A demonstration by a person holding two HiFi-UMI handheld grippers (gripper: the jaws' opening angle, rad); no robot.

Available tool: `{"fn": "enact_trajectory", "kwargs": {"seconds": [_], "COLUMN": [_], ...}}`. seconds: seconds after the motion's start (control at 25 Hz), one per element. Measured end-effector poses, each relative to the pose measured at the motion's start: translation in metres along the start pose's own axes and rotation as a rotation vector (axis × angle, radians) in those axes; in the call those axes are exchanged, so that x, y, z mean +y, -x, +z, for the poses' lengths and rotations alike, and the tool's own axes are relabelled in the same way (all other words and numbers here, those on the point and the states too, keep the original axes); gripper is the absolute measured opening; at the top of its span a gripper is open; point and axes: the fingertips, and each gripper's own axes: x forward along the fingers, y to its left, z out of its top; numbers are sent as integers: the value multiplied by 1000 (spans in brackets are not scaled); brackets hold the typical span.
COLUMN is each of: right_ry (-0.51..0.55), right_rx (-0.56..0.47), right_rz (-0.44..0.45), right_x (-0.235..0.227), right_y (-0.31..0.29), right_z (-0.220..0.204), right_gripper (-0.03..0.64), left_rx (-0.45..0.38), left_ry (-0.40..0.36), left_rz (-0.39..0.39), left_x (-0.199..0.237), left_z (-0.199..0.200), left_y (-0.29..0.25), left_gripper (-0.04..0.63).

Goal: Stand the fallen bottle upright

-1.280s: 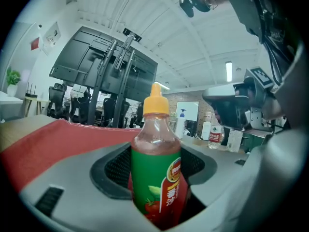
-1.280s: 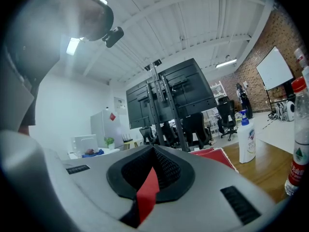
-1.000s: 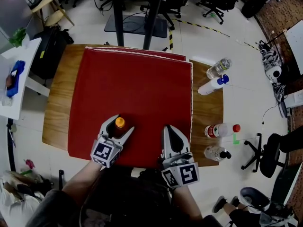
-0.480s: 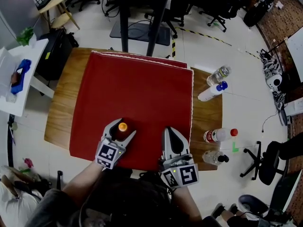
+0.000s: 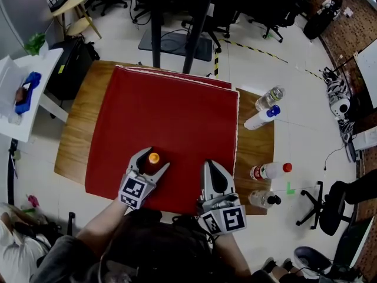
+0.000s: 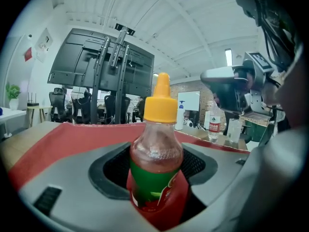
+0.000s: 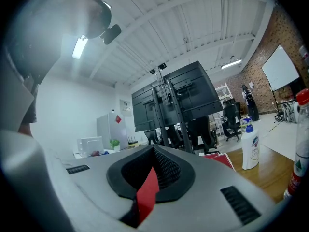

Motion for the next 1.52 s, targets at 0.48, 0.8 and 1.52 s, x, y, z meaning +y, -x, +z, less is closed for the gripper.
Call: {"fn": "enact_trajectory", "kwargs": {"seconds": [0.48, 0.8, 1.52], "right_ry": [4, 9, 22], "right_rx": [-4, 6, -35], "right_rz": [3, 26, 70], "right_x": [-4, -1, 3], "right_y": [12, 22, 55], "right_z": [5, 12, 51], "right_gripper": [20, 20, 20], "left_rx": [12, -26, -329], "left_ry": [11, 70, 119], "left_rz": [13, 74, 228], "left_x": [-1, 1, -22], "left_z": [-2, 3, 158], "left_y": [2, 39, 133], "left_gripper": [428, 428, 294]}}
